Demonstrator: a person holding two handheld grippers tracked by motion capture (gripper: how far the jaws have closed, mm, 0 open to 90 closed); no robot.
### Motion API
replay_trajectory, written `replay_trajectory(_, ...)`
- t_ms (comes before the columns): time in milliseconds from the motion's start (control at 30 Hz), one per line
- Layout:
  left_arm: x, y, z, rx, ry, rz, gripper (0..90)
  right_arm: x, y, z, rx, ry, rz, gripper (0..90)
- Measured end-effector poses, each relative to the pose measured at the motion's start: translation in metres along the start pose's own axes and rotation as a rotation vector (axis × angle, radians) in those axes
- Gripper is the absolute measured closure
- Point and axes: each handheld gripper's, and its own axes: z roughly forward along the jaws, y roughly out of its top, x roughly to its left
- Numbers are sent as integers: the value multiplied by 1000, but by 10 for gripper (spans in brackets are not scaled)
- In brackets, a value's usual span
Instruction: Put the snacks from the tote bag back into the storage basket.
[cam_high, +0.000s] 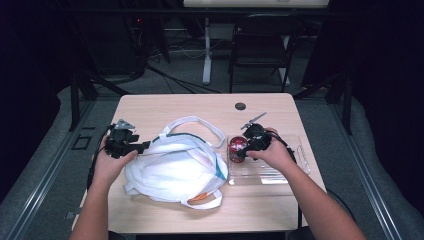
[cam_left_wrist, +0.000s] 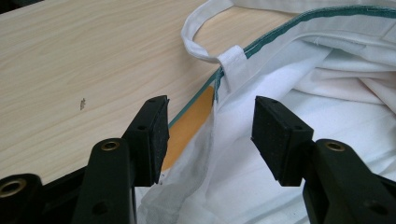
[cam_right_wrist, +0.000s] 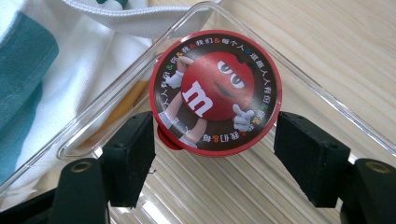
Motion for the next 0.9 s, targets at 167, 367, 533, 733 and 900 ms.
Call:
replay_trajectory(167, 0, 0, 0, -1, -2, -1, 464, 1, 1, -7, 7, -18, -15, 295)
replay_trajectory(367, 0, 0, 0, 3, -5, -1, 463, 4, 1, -13, -2, -19, -16, 301)
replay_trajectory(533, 0, 0, 0, 0, -4, -2, 464, 7, 0, -16, -9, -20, -24, 303)
replay_trajectory(733, 0, 0, 0, 1, -5, -2, 464, 11, 1, -20, -16, -19, -28, 306)
replay_trajectory(900, 0, 0, 0, 0, -5, -3, 463, 16, 4, -27, -22, -21, -48, 307)
